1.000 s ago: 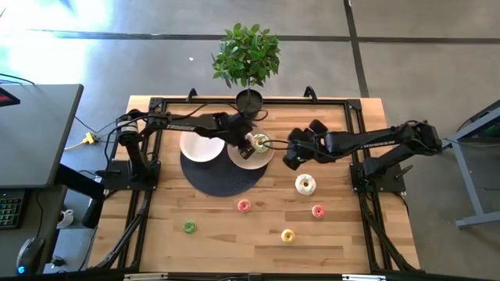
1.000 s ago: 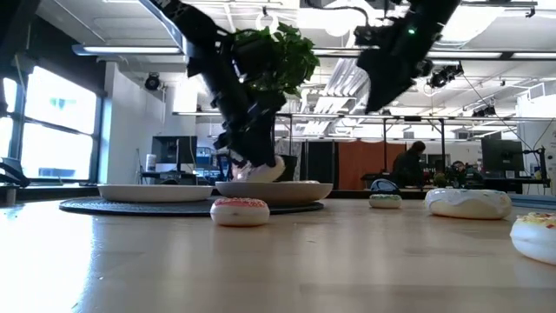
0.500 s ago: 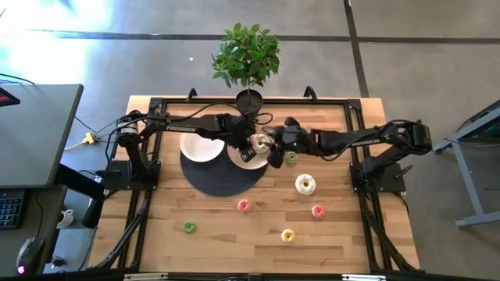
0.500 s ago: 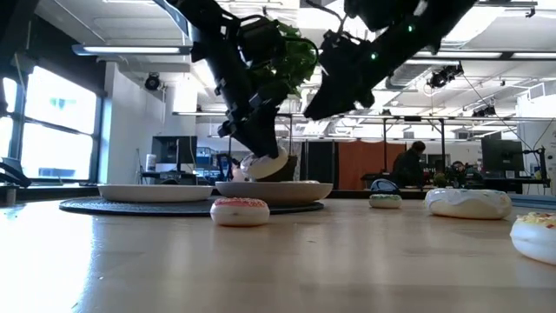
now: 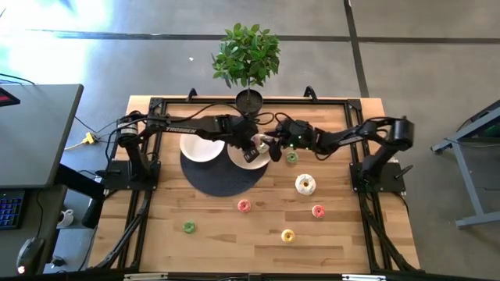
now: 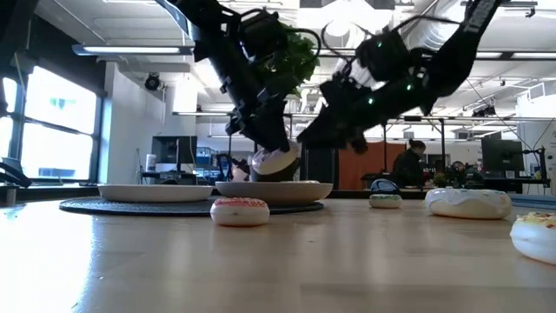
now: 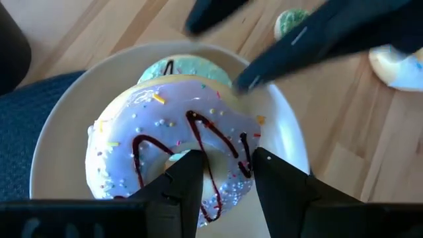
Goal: Pick & Place donuts
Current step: Put the large purple donut onto the brown plate, then put the large white donut onto the brown plate
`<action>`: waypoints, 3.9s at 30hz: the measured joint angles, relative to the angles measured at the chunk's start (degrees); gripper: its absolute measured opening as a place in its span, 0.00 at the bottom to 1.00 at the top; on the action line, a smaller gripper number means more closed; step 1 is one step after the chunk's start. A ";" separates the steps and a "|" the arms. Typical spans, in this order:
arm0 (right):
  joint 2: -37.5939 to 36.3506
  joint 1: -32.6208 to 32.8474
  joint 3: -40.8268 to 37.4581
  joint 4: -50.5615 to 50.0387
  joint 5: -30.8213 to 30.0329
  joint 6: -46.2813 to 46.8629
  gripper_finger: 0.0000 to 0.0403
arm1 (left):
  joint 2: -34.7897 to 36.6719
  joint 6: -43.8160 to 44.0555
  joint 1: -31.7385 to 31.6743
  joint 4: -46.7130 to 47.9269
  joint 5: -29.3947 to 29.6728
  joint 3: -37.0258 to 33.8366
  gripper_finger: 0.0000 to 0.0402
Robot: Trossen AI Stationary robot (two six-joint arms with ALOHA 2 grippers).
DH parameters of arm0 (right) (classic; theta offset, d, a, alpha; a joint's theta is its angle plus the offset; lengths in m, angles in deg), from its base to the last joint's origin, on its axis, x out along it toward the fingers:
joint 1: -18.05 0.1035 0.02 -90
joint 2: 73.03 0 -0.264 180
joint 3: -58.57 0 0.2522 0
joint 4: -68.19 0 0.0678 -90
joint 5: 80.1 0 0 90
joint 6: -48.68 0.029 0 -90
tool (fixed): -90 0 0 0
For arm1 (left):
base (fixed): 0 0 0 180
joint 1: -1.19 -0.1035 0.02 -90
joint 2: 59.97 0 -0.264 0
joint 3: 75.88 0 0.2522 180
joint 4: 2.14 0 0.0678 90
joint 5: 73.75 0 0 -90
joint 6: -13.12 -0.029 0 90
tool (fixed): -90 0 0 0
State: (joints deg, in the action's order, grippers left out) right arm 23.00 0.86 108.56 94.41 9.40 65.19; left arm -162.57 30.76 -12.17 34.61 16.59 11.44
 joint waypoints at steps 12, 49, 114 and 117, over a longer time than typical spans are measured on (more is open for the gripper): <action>4.70 0.04 2.51 0.63 -2.77 1.17 0.41 | 0.00 0.03 0.24 2.02 0.31 -0.07 0.31; 4.61 3.31 5.27 -0.33 2.48 -3.38 0.41 | 0.00 2.15 2.29 4.27 3.61 -0.07 0.31; -25.72 10.43 5.29 -45.54 -7.99 2.13 0.41 | 6.35 4.07 6.86 12.62 10.30 -0.11 0.31; -29.25 13.75 5.31 -54.94 -7.94 8.75 0.41 | 8.50 3.85 9.28 14.00 11.67 -0.11 0.31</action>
State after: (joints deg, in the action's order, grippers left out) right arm -6.25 14.61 113.87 39.48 1.45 73.95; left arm -154.07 34.61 -2.90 48.60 28.25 11.34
